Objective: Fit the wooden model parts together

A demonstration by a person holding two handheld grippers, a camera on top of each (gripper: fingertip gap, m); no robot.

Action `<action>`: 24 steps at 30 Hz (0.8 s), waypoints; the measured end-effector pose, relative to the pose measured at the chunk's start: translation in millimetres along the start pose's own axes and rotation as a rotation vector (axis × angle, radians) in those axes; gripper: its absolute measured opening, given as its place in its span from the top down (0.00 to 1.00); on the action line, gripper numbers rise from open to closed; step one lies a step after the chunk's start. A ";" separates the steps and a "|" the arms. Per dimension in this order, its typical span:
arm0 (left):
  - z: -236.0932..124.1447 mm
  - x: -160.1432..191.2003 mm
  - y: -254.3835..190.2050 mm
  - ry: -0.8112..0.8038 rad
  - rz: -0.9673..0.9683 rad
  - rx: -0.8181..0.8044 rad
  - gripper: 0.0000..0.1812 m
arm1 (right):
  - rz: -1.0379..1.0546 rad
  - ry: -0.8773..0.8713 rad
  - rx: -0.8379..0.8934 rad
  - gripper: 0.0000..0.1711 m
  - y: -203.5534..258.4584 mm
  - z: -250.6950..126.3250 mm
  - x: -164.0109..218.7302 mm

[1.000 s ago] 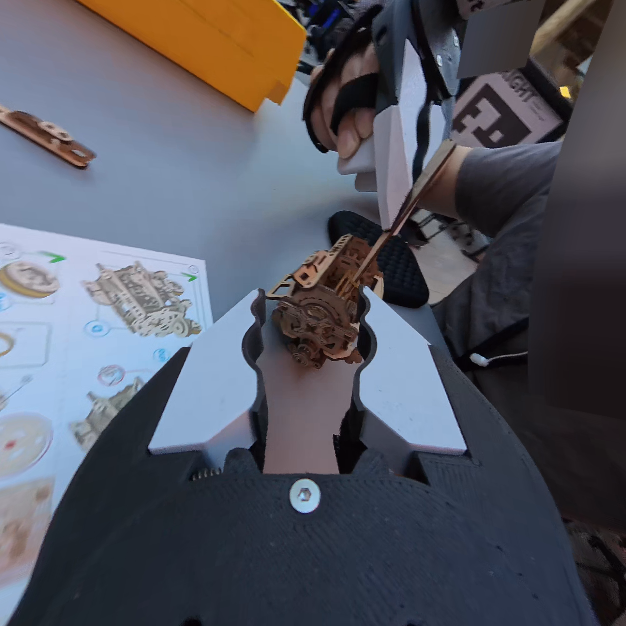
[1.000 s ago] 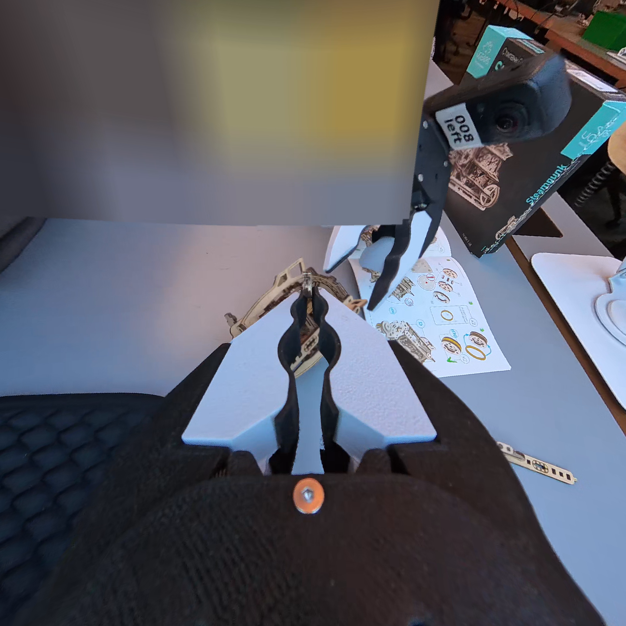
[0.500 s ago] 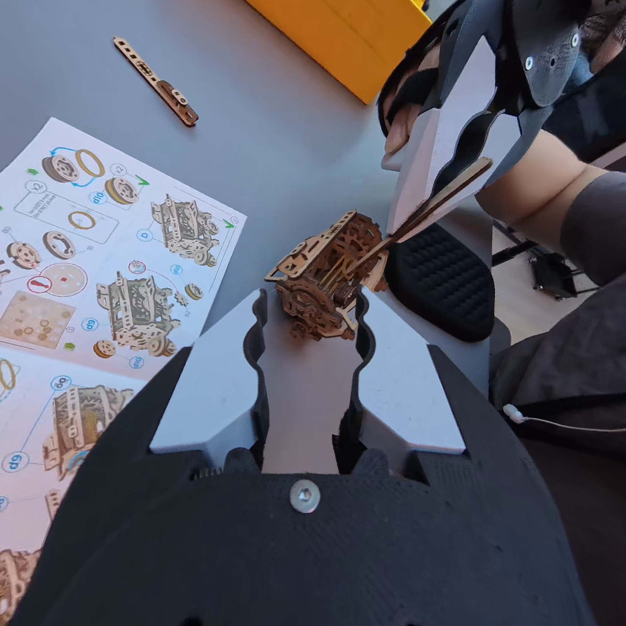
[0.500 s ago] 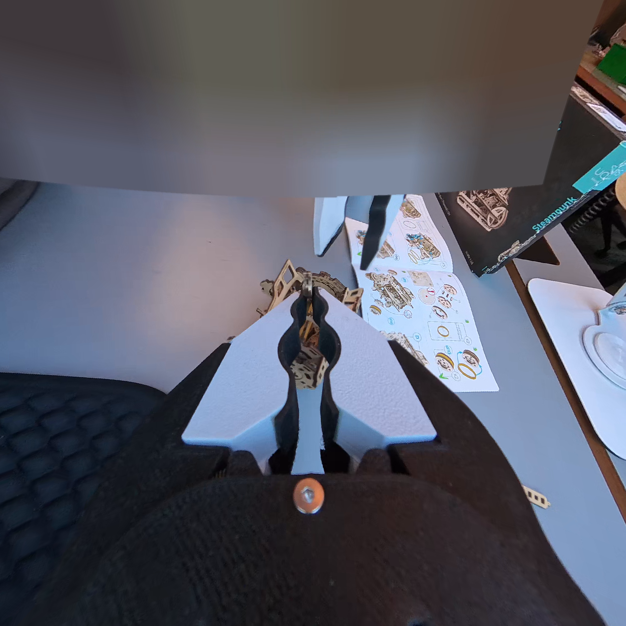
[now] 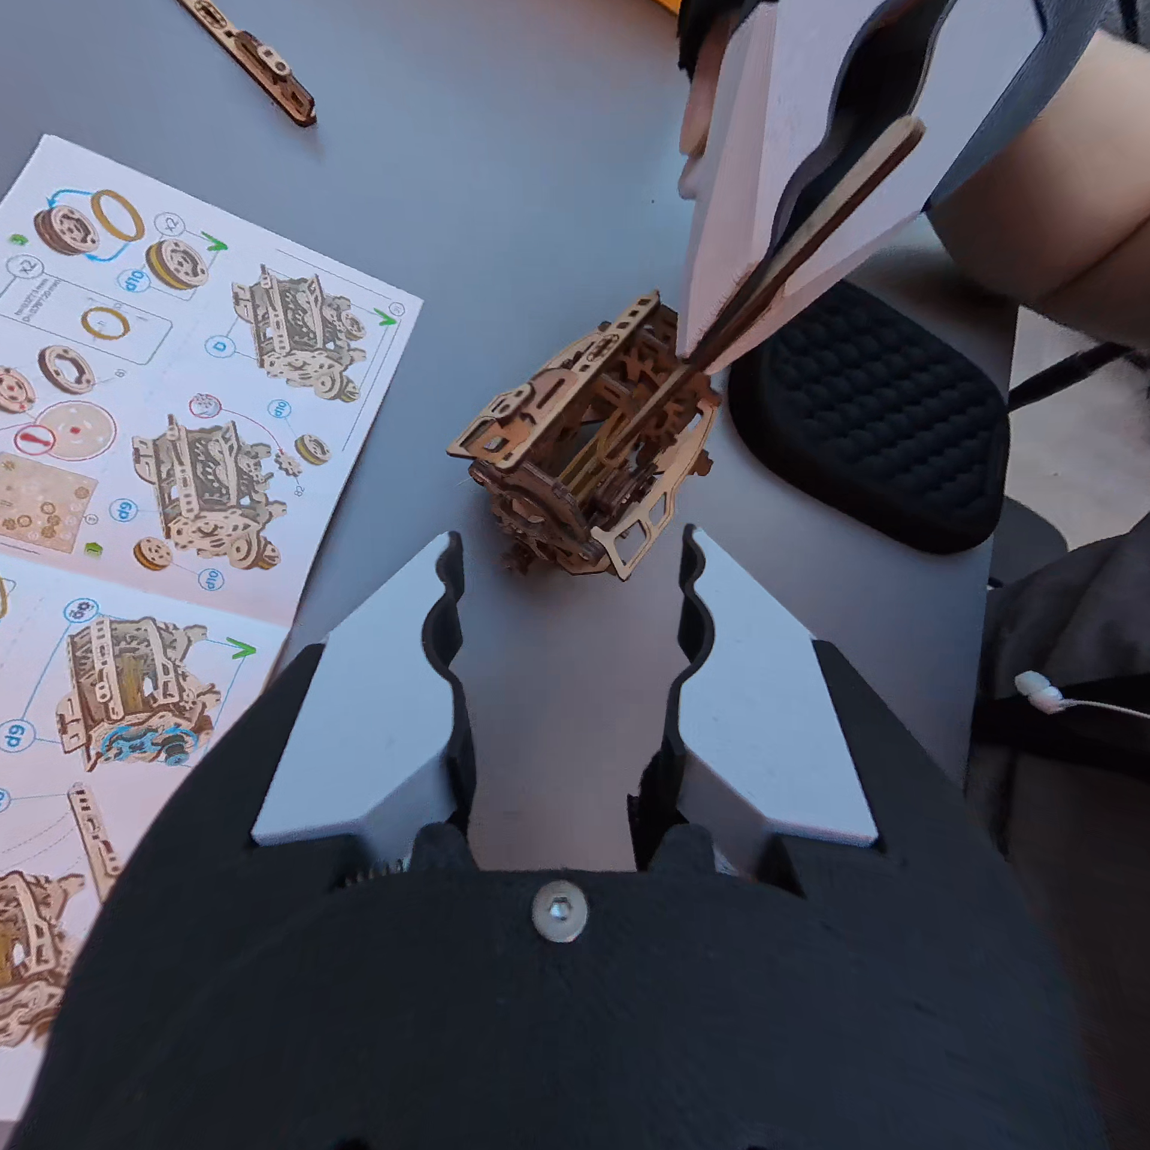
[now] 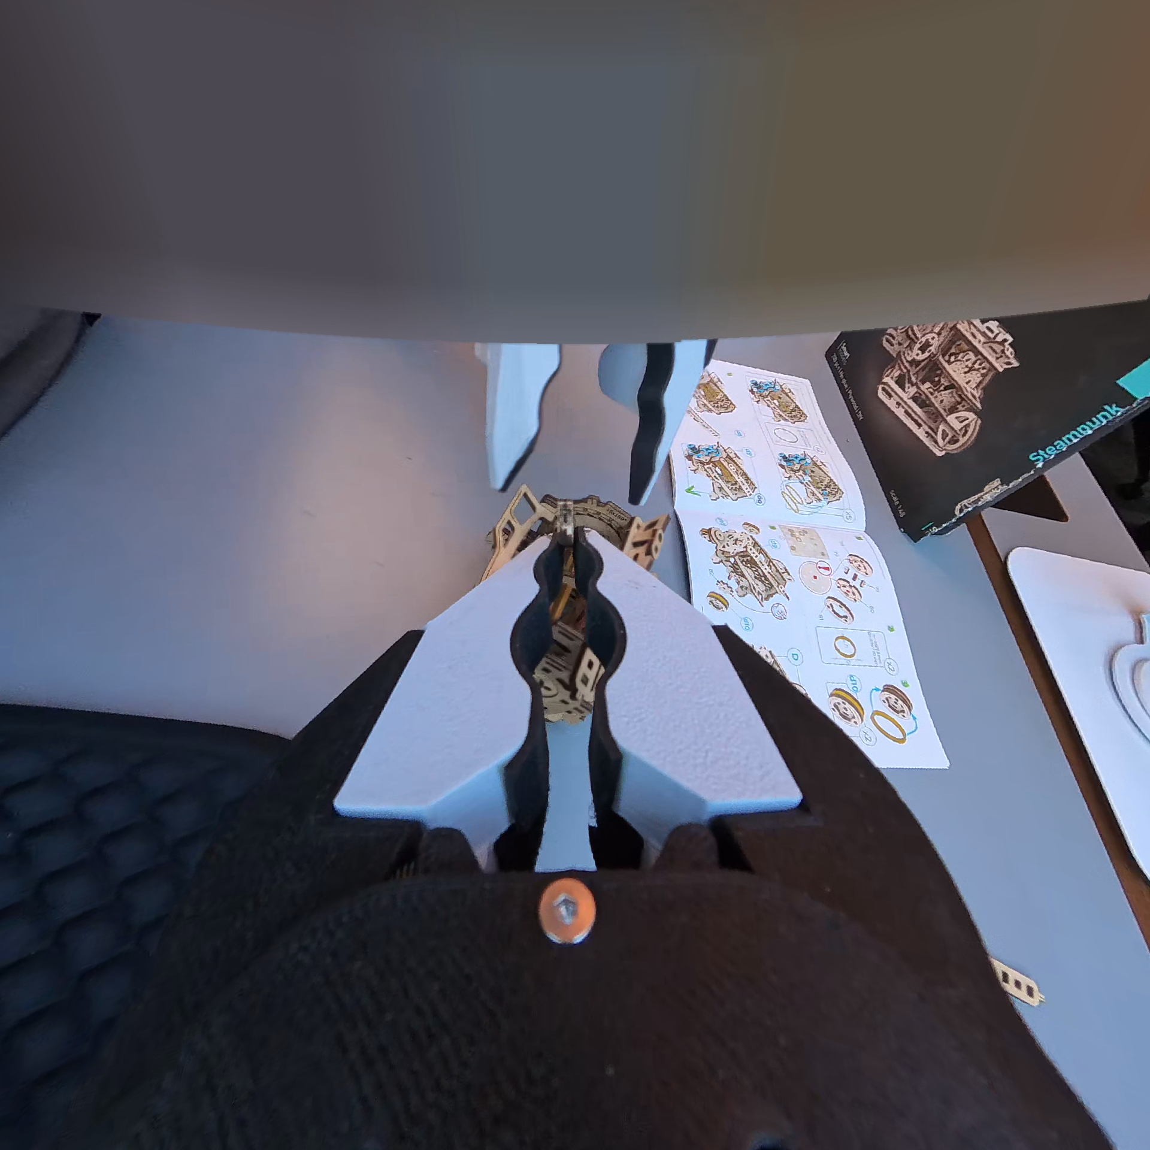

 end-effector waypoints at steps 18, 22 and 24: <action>1.5 8.7 24.8 -0.011 -0.004 -0.035 0.62 | 0.014 0.003 0.068 1.00 -3.5 5.8 -5.6; -2.8 3.0 13.4 -0.054 0.044 0.026 0.66 | 0.001 0.012 0.109 1.00 -6.2 6.6 -3.0; -5.3 -1.2 13.6 -0.076 0.054 0.031 0.71 | -0.004 0.007 0.110 1.00 -5.8 7.0 -2.8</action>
Point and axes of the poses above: each gripper's, where its closed fingertips meet, z out along the fingers, x out of its underside, y = z × x across the jaws, the point moved 3 cm from there along -z, back along the fingers, and after that the axes turned 9 degrees about y, right-handed, at the moved point
